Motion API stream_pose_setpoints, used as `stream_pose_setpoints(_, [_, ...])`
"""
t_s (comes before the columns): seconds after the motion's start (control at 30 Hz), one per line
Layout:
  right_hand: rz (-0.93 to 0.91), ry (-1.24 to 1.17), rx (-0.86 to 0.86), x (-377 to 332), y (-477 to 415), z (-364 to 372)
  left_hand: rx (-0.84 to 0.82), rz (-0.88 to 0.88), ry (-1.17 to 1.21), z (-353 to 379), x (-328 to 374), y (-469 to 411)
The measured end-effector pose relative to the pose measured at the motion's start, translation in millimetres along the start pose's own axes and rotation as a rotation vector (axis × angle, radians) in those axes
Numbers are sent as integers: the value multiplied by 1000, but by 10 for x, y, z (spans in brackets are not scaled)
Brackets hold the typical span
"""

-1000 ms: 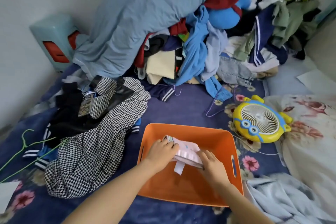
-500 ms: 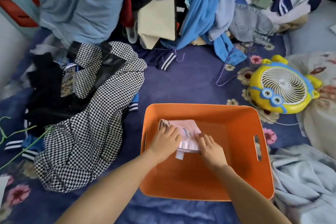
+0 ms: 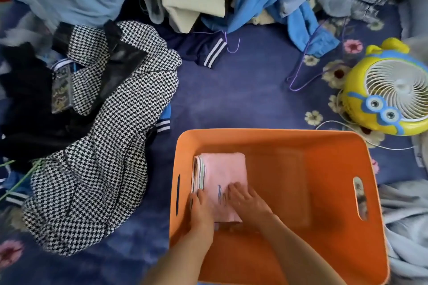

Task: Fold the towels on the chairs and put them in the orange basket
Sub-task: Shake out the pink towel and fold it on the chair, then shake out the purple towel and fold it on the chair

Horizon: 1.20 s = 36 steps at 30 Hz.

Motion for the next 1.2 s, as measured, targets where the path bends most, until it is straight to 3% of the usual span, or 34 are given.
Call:
stream_pose_setpoints(0.1, [8, -39, -41, 10, 9, -53, -10, 16, 18, -20, 4, 24])
stream_pose_setpoints(0.27, [153, -84, 60, 113, 171, -416, 93, 129, 72, -441, -168, 139])
stream_pose_setpoints(0.4, [249, -34, 267, 225, 421, -950, 324, 52, 144, -814, -471, 458])
stream_pose_setpoints(0.5, [273, 18, 390, 263, 664, -1489, 637, -67, 146, -1077, -839, 775])
stream_pose_setpoints(0.7, [275, 207, 512, 219, 1075, -2626, 1016, -213, 225, -1625, -1647, 1307])
stream_pose_setpoints(0.83, [295, 323, 708, 147, 1290, -3464, 1184, -325, 272, -2179, -2300, 1652])
stream_pose_setpoints(0.93, [263, 449, 952, 84, 1476, -4072, 1317, -406, 286, -2576, -2757, 1959])
stream_pose_setpoints(1.2, [354, 561, 1141, -182, 1834, -5012, 1527, -486, 294, -3089, -3598, 2546])
Point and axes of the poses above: each hand's wrist, its own y-axis away from the middle knuckle, its own z-axis out of the palm, x = y × z, the point moved 2 cm from there along -y, towards the middle knuckle, and after that the axes turned 13 degrees about x, right-handed, at the moved point
